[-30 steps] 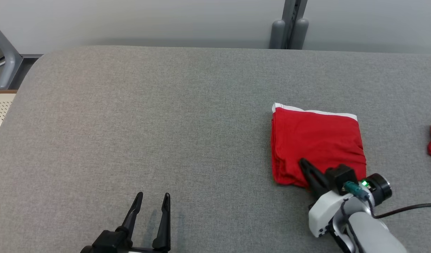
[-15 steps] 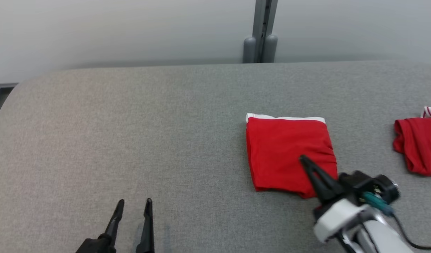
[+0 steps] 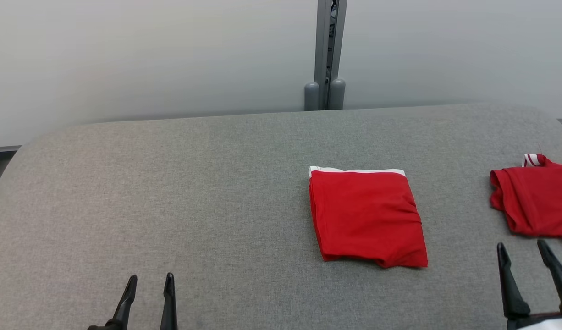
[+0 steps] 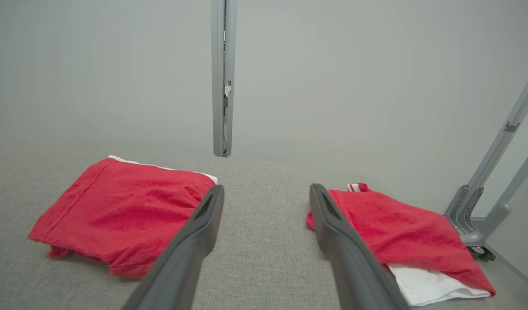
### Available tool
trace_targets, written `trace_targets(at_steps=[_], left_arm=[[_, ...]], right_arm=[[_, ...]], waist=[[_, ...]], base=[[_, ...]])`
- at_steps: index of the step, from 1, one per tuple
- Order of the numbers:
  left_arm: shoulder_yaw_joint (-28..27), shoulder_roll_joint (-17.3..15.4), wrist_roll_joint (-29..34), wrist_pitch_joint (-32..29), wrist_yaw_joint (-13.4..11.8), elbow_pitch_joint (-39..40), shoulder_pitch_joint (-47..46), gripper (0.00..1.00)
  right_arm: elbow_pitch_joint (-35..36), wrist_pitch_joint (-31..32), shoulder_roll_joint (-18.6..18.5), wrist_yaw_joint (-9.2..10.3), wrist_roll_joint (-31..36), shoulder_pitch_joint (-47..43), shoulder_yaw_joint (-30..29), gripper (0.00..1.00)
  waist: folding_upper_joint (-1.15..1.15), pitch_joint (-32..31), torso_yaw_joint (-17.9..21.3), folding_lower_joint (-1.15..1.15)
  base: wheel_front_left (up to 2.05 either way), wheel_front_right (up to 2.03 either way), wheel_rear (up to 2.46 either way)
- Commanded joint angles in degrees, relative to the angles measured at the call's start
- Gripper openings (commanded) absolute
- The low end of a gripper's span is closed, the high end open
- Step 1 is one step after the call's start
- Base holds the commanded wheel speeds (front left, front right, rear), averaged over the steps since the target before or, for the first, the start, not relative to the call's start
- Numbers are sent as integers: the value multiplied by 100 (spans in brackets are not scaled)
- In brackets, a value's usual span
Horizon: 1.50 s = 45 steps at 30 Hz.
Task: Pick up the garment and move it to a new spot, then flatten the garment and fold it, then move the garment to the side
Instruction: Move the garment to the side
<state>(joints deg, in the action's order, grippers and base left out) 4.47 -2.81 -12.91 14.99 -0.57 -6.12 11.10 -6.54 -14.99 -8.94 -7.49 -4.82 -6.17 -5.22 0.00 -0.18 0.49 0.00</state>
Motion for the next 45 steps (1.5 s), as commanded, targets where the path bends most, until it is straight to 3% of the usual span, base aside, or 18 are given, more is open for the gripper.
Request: trace_targets(at_steps=[1,7,11,16,18,27,31,32,33,36,38,45], left_arm=[[-34,-20,21,27,7,-8,18,100],[-12,-21,-57,27,-15,2,93,100],[83,-21,-98,27,-41,23,71,100],[272,-21,-92,27,-9,-59,-66,100],[362,-22,-72,27,10,-83,-146,100],[567,-22,-127,27,-29,-60,-384,100],[589,-18,-184,27,-89,-10,-350,100],[592,-18,-189,27,-109,12,-350,100],[577,-20,-203,27,-133,36,-347,100],[528,-19,-262,27,-187,84,-330,100],[506,-18,-256,27,-198,104,-334,100],[553,-21,-53,27,-30,71,-706,100]], right_arm=[[-41,-26,26,-1,21,-60,-40,100],[-301,-26,222,-1,-181,-35,-91,100],[-1018,36,325,-1,-968,464,274,100],[-2197,1232,386,-1,-2098,1718,699,100],[-2698,1679,388,-1,-2366,2192,581,100],[-4513,2211,391,-1,-2295,3503,116,100],[-4945,2536,485,-1,-2658,3788,224,100],[-4947,2561,500,-1,-2806,3834,267,43],[-4900,2568,524,-1,-2934,3867,325,0],[-4714,2504,481,-1,-3139,3872,607,0],[-4520,2503,266,-1,-3166,3880,864,0],[-4129,2553,-910,-1,-2951,4278,1437,0]], waist=[[0,-29,-24,0],[0,-69,-106,0],[0,-9,-159,0],[0,105,-292,0],[0,168,-387,0],[0,403,-844,0],[0,503,-867,0],[0,531,-840,0],[0,565,-789,0],[0,653,-514,0],[0,722,-256,0],[0,1062,508,0]], base=[[0,0,0],[0,0,0],[0,0,0],[0,0,0],[0,0,0],[0,0,0],[0,0,0],[0,0,0],[0,0,0],[0,0,0],[0,0,0],[0,0,0]])
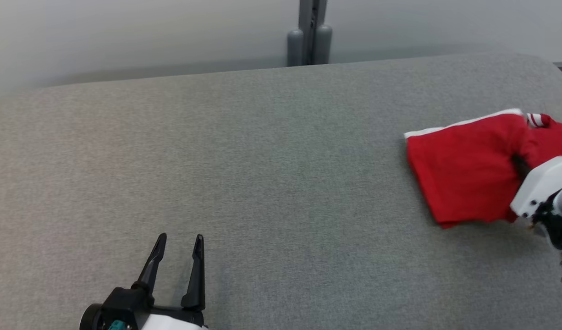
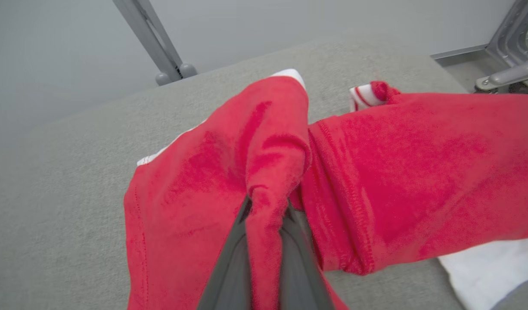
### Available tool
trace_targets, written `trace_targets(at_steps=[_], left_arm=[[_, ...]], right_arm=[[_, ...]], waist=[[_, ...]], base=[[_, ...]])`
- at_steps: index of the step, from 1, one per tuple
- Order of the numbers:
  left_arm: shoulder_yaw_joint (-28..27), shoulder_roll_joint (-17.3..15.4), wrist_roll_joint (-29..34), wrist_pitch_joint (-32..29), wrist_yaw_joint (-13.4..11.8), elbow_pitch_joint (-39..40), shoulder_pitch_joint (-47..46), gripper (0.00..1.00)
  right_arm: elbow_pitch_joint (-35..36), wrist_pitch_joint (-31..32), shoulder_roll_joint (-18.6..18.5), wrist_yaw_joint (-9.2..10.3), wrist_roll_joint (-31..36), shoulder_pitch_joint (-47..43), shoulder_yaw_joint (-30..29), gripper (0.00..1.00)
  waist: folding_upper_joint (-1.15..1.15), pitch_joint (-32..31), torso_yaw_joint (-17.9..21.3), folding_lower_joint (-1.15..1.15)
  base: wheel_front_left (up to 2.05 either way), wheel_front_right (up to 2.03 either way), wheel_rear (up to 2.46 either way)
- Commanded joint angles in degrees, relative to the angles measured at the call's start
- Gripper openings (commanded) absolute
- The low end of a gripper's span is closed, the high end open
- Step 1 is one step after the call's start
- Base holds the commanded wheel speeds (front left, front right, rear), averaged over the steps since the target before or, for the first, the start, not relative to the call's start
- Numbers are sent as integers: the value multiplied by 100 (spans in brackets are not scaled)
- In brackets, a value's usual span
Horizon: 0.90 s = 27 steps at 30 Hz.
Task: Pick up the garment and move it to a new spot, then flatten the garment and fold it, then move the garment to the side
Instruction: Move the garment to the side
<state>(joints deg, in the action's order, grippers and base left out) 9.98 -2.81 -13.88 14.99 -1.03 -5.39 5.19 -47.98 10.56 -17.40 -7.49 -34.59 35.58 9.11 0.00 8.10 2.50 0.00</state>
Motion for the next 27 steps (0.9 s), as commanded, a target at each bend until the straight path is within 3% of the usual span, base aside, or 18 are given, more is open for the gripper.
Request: trace_targets(at_steps=[1,10,11,12,13,16,19,23,27], left_arm=[[36,-20,49,27,57,-9,-186,100],[212,-22,244,27,198,-165,-508,100],[214,-22,247,27,195,-170,-501,100],[218,-22,238,27,184,-172,-483,100],[219,-22,234,27,174,-171,-459,100],[182,-22,193,27,133,-170,-357,100],[138,-21,162,27,100,-151,-295,100],[103,-20,121,27,83,-144,-219,100],[65,-21,54,27,48,-116,-129,100]], right_arm=[[7,18,-218,-1,62,205,24,0],[-462,160,-1026,-1,497,1010,152,0],[-573,113,-1109,-1,611,1058,151,4],[-710,28,-1232,-1,796,1094,150,46],[-861,-39,-1325,0,1000,1118,148,100],[-1236,-247,-1418,-1,1702,1105,261,100],[-1482,-797,-1536,1,2181,1158,-14,100],[-1546,-1571,-1449,0,2662,1063,-389,100],[-1464,-2330,-1054,0,3024,728,-930,100]], waist=[[0,282,358,0],[0,598,517,0],[0,627,507,0],[0,647,494,0],[0,663,479,0],[0,669,454,0],[0,619,460,0],[0,516,490,0],[0,277,553,0]], base=[[0,0,0],[0,0,0],[0,0,0],[0,0,0],[0,0,0],[0,0,0],[0,0,0],[0,0,0],[0,0,0]])
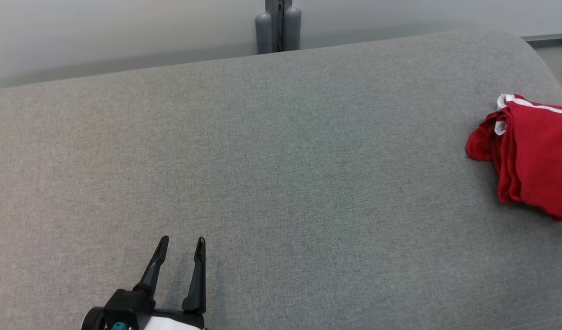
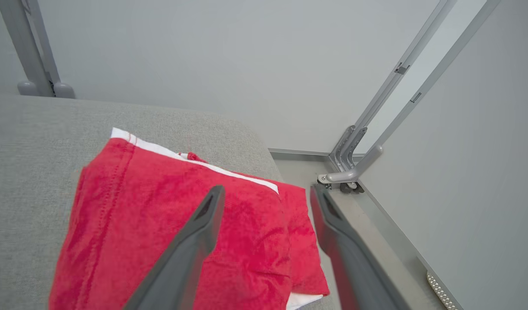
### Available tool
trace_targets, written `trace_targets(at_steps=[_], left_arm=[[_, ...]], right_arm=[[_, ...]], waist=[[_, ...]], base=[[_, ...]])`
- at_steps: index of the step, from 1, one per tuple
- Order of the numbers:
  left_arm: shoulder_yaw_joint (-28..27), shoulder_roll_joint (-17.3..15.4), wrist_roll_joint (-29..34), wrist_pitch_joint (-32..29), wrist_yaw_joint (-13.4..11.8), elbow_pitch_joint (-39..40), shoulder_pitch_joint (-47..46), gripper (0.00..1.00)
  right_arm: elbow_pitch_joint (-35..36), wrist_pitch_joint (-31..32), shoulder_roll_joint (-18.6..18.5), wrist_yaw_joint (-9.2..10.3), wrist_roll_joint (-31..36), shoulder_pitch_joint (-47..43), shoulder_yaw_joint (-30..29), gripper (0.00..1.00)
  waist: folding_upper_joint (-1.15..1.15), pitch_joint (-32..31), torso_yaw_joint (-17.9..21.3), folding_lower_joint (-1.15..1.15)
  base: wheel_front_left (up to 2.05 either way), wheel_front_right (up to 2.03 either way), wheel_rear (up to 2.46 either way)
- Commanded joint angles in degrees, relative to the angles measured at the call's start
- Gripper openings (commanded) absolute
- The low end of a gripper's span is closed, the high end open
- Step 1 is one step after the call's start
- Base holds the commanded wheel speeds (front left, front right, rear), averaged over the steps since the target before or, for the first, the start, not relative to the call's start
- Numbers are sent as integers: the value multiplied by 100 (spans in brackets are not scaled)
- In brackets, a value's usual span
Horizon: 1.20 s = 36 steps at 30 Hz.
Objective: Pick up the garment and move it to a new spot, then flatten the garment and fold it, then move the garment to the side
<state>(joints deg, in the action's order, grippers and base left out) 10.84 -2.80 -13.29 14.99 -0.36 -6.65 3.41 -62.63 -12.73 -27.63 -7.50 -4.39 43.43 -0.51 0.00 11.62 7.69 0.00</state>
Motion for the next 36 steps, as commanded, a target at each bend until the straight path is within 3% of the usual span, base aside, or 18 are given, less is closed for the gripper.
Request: trace_targets(at_steps=[1,4,7,12,16,21,27,36], left_arm=[[-30,-21,-31,27,-26,21,76,100],[-97,-24,-155,27,-95,93,183,100],[-211,-24,-211,27,-182,157,304,100],[-509,-23,-191,27,-398,198,526,100],[-696,-19,-9,27,-505,144,680,100],[-858,-19,-48,27,-422,-102,700,100],[-854,-23,-102,27,-239,-288,623,100],[-838,-22,-141,27,-275,-477,579,100]], right_arm=[[90,-99,73,1,87,-165,-71,100],[806,-248,596,1,303,-910,-439,100],[2070,-251,1050,1,421,-1800,-723,100],[3955,-249,1744,1,674,-3454,-894,100],[4841,-251,2137,2,724,-4361,-856,100],[5283,-251,2400,1,585,-4865,-741,100],[5458,-251,2460,1,503,-4976,-582,100],[5542,-252,2461,1,439,-4946,-556,100]], waist=[[0,-145,47,0],[0,-482,37,0],[0,-719,-42,0],[0,-1045,-295,0],[0,-1149,-564,0],[0,-1242,-822,0],[0,-1294,-912,0],[0,-1354,-982,0]], base=[[0,0,0],[0,0,0],[0,0,0],[0,0,0],[0,0,0],[0,0,0],[0,0,0],[0,0,0]])
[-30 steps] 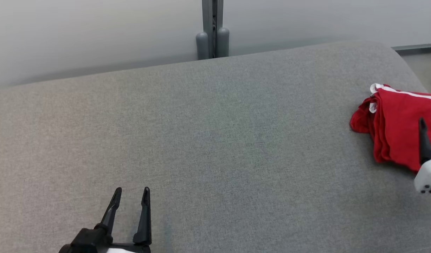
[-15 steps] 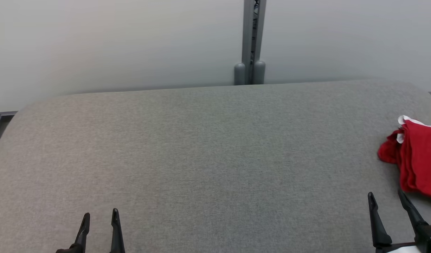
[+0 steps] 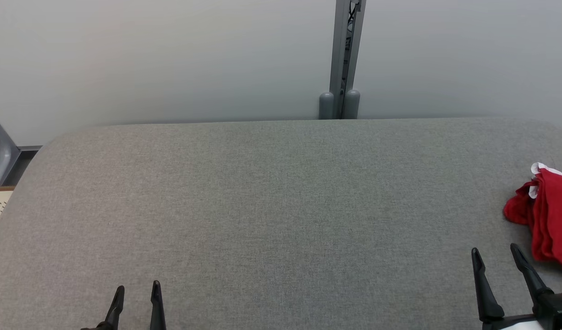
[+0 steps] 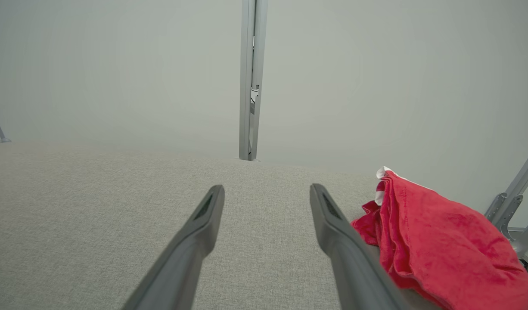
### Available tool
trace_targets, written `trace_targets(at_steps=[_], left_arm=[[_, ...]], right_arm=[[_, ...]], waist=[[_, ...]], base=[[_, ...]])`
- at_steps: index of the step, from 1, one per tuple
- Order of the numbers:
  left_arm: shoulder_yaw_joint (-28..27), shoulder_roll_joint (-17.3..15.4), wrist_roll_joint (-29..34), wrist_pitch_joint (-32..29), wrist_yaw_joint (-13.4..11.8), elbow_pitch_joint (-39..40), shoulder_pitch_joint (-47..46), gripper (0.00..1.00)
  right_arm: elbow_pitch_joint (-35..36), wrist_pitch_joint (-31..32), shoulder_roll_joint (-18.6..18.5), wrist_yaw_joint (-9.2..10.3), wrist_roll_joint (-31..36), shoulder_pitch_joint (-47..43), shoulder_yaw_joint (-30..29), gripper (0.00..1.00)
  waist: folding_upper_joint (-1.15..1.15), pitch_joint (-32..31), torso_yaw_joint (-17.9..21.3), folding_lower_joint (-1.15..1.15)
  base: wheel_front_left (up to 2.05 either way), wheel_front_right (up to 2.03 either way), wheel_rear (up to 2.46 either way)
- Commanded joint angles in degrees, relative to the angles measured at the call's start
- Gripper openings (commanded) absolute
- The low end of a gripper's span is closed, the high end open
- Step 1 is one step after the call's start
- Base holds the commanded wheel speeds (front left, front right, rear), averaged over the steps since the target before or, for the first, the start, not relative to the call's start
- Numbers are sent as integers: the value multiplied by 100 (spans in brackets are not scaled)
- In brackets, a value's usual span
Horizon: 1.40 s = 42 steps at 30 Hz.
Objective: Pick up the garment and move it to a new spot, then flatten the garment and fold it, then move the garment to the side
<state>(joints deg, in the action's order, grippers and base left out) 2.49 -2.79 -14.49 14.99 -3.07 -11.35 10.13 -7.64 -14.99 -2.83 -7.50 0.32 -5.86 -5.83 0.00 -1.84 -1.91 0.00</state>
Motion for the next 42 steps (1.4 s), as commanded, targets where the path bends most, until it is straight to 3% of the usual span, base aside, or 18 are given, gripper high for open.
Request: trace_targets(at_steps=[1,14,15,20,42], left_arm=[[4,-24,-22,27,-3,-7,-91,100],[86,-23,-45,27,72,-23,-97,100],[85,2,-33,-5,68,-38,1,0],[99,49,-95,-54,74,-287,79,0],[-185,29,-2250,-639,353,-274,-420,0]], right_arm=[[51,-25,-19,1,-34,-33,-29,100],[34,-25,-18,1,-57,-35,0,100],[1,1,4,0,-19,-28,16,0],[-282,65,95,0,-85,-105,35,0],[-365,646,60,0,-2662,273,8,0]], waist=[[0,-16,-34,0],[0,-58,2,0],[0,-58,-3,0],[0,-56,-3,0],[0,-11,31,0]], base=[[0,0,0],[0,0,0],[0,0,0],[0,0,0],[0,0,0]])
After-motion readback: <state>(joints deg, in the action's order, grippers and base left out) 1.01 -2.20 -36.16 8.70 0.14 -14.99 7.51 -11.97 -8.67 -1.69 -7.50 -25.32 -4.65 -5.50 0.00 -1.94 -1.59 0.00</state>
